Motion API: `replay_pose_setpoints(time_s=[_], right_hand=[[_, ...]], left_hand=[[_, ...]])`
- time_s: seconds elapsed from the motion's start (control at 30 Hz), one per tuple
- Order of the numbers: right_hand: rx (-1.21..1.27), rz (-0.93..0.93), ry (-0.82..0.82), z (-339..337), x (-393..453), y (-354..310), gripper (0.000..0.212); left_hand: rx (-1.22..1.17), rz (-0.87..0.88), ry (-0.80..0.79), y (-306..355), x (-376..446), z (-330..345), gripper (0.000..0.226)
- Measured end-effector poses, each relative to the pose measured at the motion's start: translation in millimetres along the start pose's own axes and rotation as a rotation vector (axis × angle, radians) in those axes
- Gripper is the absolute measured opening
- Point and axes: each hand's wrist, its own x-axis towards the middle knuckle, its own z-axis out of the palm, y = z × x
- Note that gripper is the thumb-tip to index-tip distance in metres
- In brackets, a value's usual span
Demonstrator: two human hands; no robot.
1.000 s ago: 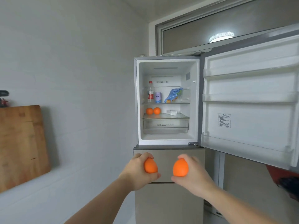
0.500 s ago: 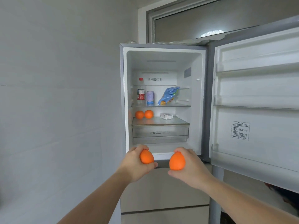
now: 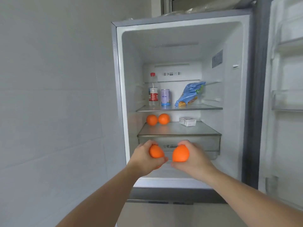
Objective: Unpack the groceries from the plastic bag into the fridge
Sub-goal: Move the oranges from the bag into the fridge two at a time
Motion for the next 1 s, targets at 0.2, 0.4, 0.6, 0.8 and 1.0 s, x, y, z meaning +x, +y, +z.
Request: replay_pose_setpoints(time_s=[0.2,0.4,0.6,0.8,1.0], right_hand=[[0.029,-0.037,-0.002,4.3,81.4,25.5,0.068],[0.020,-0.062,0.034,16.5,149.6,40.4,0.064],[-0.042,-0.044,0.058,31.8,212.1,61.9,0.061],[-0.115,0.024,0.030,54.8,260.3,83.6,0.062],[-0.220,0.104,-0.032,72.6,309.5,95.2,0.075]], left_hand=[[-0.054,-0.014,0.129,-7.1,69.3,25.4,0.049],[-0.259,-0.061,0.204,-21.3,143.0,43.8,0.043],[-0.127,0.083,0.043,-37.0,205.6,47.2,0.057],[0.059,0.066,-0.011,-64.8,265.5,56.9,0.063],[0.060,-0.074,-0.035,-70.3,311.1,67.0,0.067]])
